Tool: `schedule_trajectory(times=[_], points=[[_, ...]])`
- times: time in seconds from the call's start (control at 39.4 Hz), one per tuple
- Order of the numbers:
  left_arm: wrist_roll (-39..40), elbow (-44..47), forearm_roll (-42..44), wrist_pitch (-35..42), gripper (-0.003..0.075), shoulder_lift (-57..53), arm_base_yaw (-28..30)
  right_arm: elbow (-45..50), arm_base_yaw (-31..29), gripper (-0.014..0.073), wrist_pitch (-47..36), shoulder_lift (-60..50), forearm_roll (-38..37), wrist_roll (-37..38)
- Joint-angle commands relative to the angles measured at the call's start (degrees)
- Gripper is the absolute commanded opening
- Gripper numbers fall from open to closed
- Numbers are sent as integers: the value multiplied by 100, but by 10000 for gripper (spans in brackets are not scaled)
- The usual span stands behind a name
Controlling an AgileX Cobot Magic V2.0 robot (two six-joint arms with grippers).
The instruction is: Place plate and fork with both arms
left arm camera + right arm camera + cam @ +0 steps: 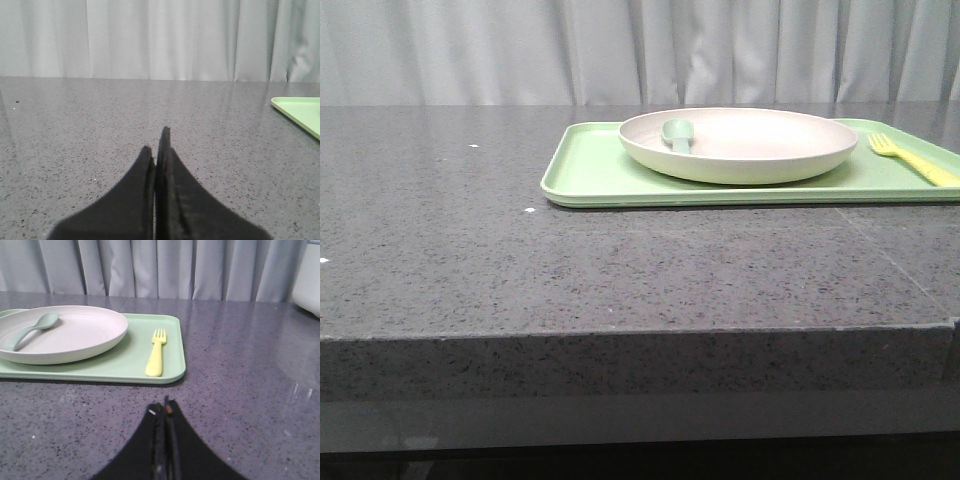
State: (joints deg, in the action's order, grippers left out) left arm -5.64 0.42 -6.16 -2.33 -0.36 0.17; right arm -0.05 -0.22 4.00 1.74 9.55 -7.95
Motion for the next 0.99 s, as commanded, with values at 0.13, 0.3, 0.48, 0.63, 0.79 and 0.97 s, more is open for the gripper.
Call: schedule_trajectory(times=[0.13,0.3,0.48,0.63,0.79,0.97], points=[[51,9,0,480,-18,-107,6,139,-255,-68,-474,-339,-32,-40],[51,9,0,480,-18,-107,6,139,-224,-68,-463,-340,-32,-40],[51,9,0,480,-18,-107,6,139,-224,-68,-580,-340,-32,-40],[51,9,0,480,-18,-107,6,139,-224,-68,-721,-340,-82,-15],[51,9,0,480,-18,-107,6,139,-224,-68,-803,-340,-682,745],[51,9,0,480,-18,-107,6,139,-224,-68,-813,-340,-955,886]])
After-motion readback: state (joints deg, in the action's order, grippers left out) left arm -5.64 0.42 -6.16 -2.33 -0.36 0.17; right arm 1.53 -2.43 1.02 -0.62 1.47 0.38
